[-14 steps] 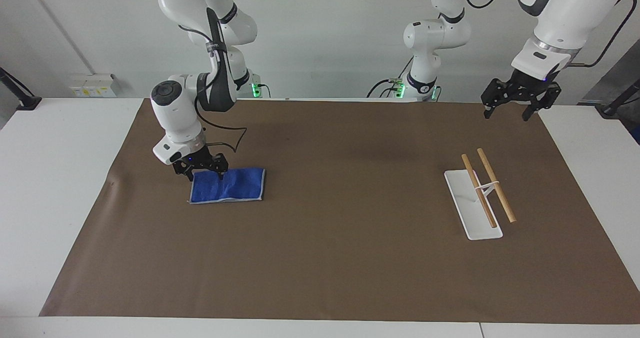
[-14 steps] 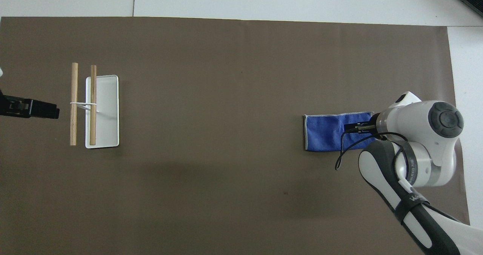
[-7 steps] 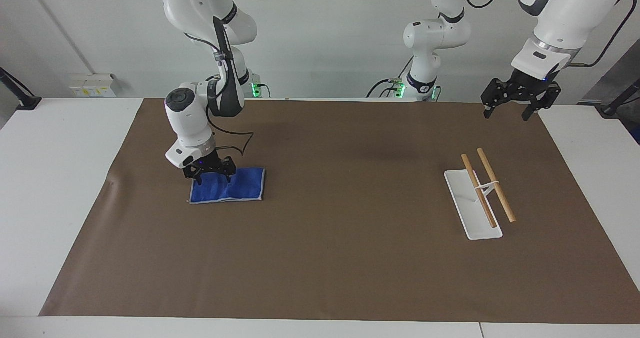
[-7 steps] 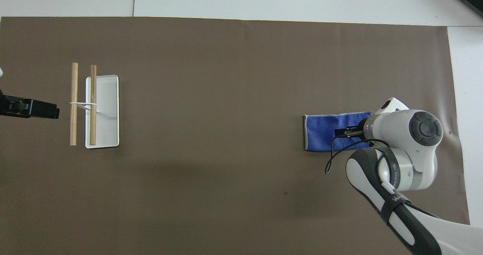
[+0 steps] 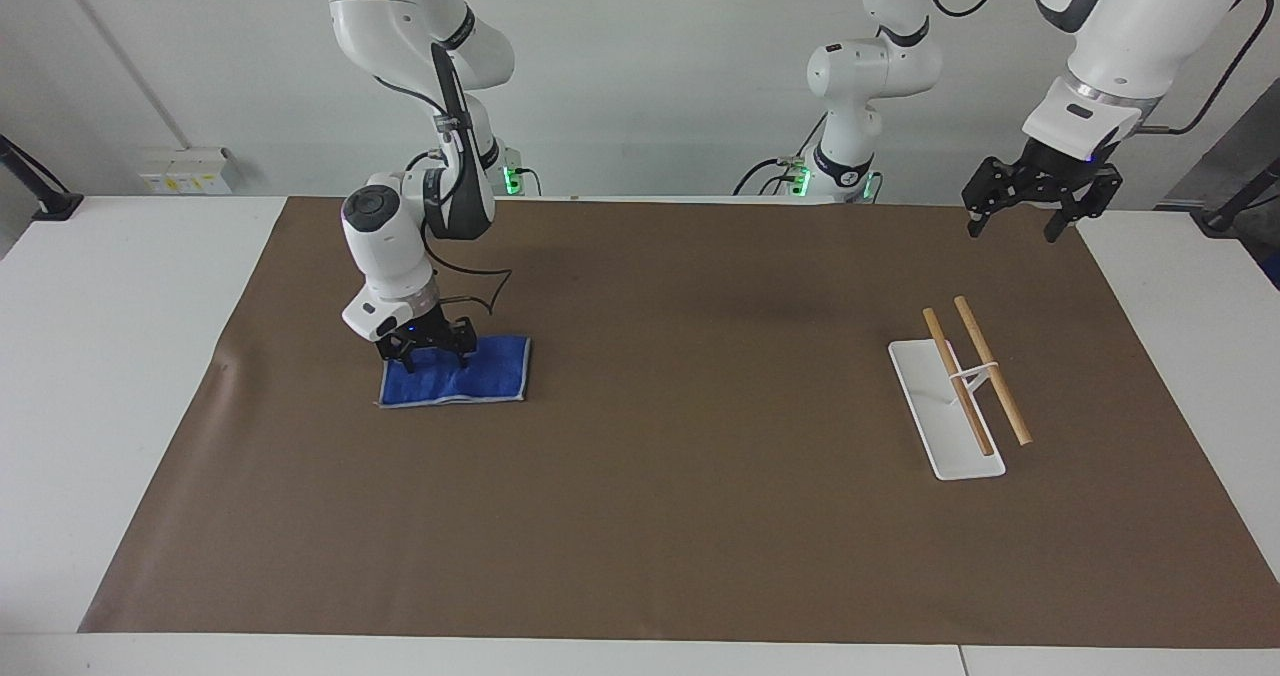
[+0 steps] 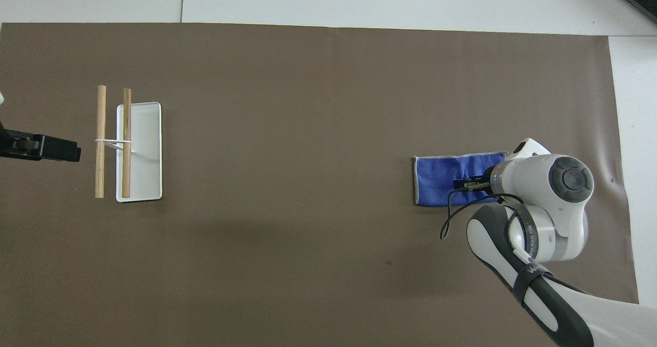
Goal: Right arm passes towel to left arm to hang
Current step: 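Reach the right gripper down to the blue towel's near edge, then grasp the blue towel with the right gripper and lift it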
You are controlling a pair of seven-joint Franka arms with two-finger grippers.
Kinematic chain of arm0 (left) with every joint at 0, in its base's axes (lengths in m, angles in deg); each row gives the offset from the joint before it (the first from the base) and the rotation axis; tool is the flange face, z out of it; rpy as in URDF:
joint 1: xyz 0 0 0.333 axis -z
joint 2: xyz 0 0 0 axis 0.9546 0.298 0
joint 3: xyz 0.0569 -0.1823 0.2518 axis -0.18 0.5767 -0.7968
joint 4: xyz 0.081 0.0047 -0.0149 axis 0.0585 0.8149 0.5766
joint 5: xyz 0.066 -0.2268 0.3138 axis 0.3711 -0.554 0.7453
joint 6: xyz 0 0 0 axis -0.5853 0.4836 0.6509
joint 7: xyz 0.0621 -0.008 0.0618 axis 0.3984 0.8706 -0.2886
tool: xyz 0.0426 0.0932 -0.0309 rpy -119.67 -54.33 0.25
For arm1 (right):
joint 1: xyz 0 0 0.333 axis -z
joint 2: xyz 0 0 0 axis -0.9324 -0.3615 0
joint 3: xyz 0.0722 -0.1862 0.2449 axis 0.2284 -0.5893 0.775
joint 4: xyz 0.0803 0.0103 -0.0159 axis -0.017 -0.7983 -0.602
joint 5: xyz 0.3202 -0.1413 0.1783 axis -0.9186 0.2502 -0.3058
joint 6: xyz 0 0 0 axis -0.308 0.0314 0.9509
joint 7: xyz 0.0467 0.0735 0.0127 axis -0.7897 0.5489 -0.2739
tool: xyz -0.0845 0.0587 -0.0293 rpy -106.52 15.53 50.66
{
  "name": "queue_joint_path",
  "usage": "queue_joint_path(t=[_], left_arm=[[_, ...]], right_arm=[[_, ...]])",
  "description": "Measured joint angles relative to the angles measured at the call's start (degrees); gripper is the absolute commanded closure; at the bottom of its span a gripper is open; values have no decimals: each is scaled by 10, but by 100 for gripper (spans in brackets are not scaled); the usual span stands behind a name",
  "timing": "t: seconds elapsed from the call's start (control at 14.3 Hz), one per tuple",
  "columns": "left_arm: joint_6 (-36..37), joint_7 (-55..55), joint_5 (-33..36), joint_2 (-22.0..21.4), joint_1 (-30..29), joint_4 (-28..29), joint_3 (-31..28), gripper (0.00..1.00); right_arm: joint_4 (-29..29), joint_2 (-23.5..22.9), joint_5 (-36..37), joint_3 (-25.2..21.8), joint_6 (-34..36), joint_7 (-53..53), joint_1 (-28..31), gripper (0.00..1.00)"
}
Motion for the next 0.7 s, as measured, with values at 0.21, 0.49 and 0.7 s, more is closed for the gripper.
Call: queue_joint_path(t=[0.21, 0.49, 0.7], left_arm=[[0, 0, 0, 0, 0, 0, 0, 0], [0, 0, 0, 0, 0, 0, 0, 0], [0, 0, 0, 0, 0, 0, 0, 0]], right_arm=[[0, 5, -11, 0, 0, 0, 0, 100], [7, 7, -36, 0, 5, 2, -5, 100], [41, 9, -43, 1, 53, 13, -9, 100]])
